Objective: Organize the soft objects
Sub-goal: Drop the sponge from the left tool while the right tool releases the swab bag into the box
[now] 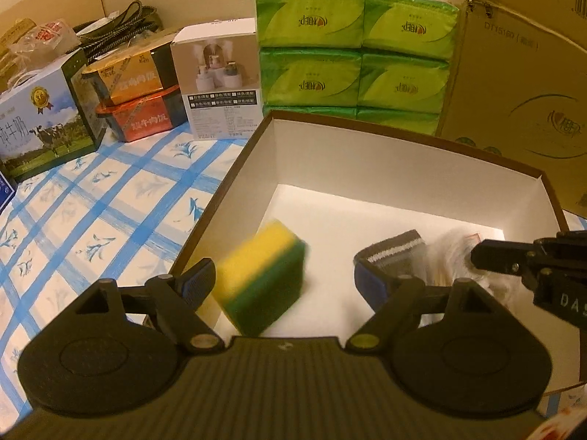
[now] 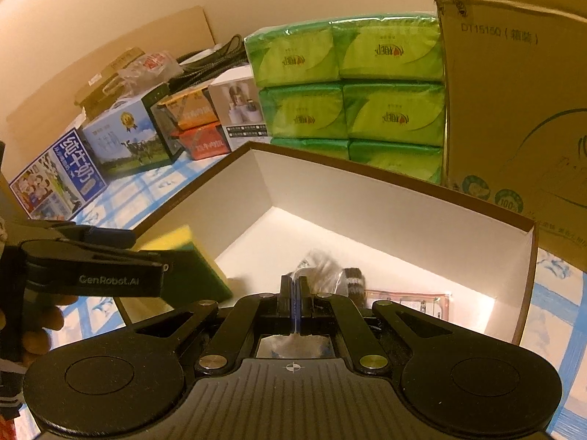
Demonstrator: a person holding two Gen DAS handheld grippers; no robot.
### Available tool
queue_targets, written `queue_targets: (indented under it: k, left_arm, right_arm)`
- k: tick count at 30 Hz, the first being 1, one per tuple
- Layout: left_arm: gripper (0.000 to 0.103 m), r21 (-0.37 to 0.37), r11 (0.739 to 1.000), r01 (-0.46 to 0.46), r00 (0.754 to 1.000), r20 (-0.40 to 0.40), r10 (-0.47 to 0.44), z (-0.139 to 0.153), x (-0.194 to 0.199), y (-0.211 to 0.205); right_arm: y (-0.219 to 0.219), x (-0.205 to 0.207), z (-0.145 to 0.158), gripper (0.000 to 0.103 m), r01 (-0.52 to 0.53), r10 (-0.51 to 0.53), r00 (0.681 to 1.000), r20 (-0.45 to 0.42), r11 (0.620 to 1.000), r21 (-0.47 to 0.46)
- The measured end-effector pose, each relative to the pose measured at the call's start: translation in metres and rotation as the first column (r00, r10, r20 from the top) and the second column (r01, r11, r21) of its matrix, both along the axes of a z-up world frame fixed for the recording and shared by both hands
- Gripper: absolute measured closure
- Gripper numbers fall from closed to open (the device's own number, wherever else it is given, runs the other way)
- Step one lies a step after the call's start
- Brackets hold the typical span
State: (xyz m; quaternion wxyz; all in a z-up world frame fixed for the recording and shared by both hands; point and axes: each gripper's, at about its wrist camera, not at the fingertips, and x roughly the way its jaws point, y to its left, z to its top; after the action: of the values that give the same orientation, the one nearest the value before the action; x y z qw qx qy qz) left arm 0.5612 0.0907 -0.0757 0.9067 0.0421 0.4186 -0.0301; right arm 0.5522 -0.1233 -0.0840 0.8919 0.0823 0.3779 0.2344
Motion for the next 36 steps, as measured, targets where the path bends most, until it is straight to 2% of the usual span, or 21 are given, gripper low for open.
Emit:
queue_targets:
  k: [5, 6, 8, 10, 12, 25, 36]
  left_arm:
    - [0.021, -0.011, 1.000, 0.001, 1.000, -0.003, -0.001, 0.001, -0.005, 0.000]
    - [0.021, -0.014, 1.000, 0.000, 1.000, -0.003, 0.000, 0.002, -0.006, 0.000]
    - [0.021, -0.020, 1.000, -0.001, 1.000, -0.001, 0.000, 0.004, -0.009, 0.000]
    - [0.022, -0.020, 1.000, 0.000, 1.000, 0.003, 0.000, 0.007, -0.012, 0.001]
    - [0.021, -0.019, 1.000, 0.000, 1.000, 0.007, 0.000, 0.010, -0.015, 0.002]
    - [0.022, -0.056, 0.998, -0.003, 0.999, 0.044, 0.006, 0.042, -0.058, 0.010]
    - [0.022, -0.071, 0.997, 0.010, 0.996, 0.093, -0.003, 0.077, -0.147, 0.006]
  right_arm:
    - [0.002, -0.002, 0.002, 0.100, -0.006, 0.006, 1.000, 0.006, 1.000, -0.012]
    - [0.002, -0.003, 0.002, 0.096, -0.011, 0.011, 1.000, 0.010, 1.000, -0.020]
    - [0.002, -0.004, 0.004, 0.082, -0.010, 0.010, 1.000, 0.013, 1.000, -0.025]
    - [0.001, -0.007, 0.006, 0.058, -0.005, 0.005, 1.000, 0.018, 1.000, -0.021]
    - [-0.001, -0.010, 0.009, 0.053, 0.006, -0.005, 0.999, 0.032, 1.000, -0.016]
    - [-0.018, -0.043, 0.032, 0.044, 0.012, -0.012, 0.999, 0.048, 1.000, 0.009]
    - [-0.047, -0.114, 0.056, 0.037, -0.003, 0.000, 0.996, 0.088, 0.999, 0.038]
